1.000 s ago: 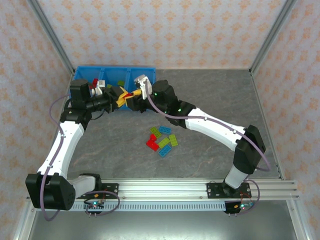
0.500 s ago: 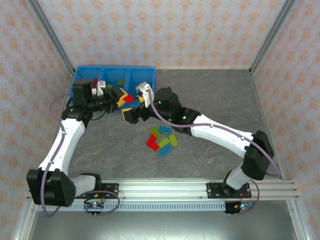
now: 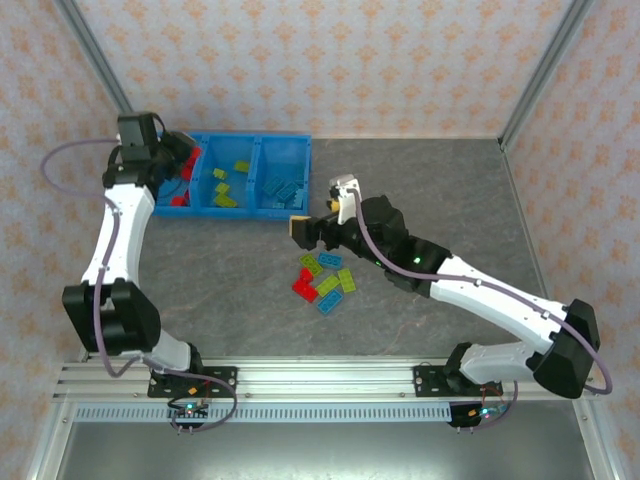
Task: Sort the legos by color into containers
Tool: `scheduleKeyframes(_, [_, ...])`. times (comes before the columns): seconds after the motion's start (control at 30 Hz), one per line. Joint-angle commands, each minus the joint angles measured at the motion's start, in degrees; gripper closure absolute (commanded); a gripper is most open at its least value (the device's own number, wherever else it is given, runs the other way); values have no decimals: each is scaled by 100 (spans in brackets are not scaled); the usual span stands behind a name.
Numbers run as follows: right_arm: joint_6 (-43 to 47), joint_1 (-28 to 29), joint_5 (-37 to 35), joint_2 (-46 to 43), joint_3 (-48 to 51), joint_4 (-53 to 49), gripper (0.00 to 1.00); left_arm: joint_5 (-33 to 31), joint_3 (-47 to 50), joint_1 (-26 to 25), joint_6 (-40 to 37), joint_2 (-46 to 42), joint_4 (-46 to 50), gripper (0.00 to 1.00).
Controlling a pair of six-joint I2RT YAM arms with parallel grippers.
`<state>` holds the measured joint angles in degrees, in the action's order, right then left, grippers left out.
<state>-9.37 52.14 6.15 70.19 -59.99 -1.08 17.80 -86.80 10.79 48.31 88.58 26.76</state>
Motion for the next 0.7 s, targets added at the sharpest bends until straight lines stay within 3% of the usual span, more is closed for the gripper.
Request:
scheduleKeyframes(0.0, [-231,-79,-363,-387,268,-548,1,-1127,-674,339,-323,803,235,100])
scheduleKeyframes(0.13, [-335,-190,-563,-750,449,-1020,1,-707,-1866,673,-349,1955,653,96])
scheduleKeyframes(0.17, [-337,-215,-604,-823,482,-1122,1,-617,-2086,695,-424,2186,740,89])
scheduleKeyframes(0.23, [-359,-288,-744,-942,547,-1349,1,-472,-2502,697,-621,2462,899,60])
scheduleKeyframes(0.3, [-452,-389,-914,-948,553,-1635,1,-318,-2671,698,-665,2488,1068,48])
scheduleKeyframes(0.5, [-552,-527,-1119,-481,578,-2100,1,-18,-1776,443,-625,1212,1092,44])
scheduleKeyframes(0.67, [-344,-590,-1146,541,210,-2515,1,-318,-444,-707,-1263,-549,1273,42])
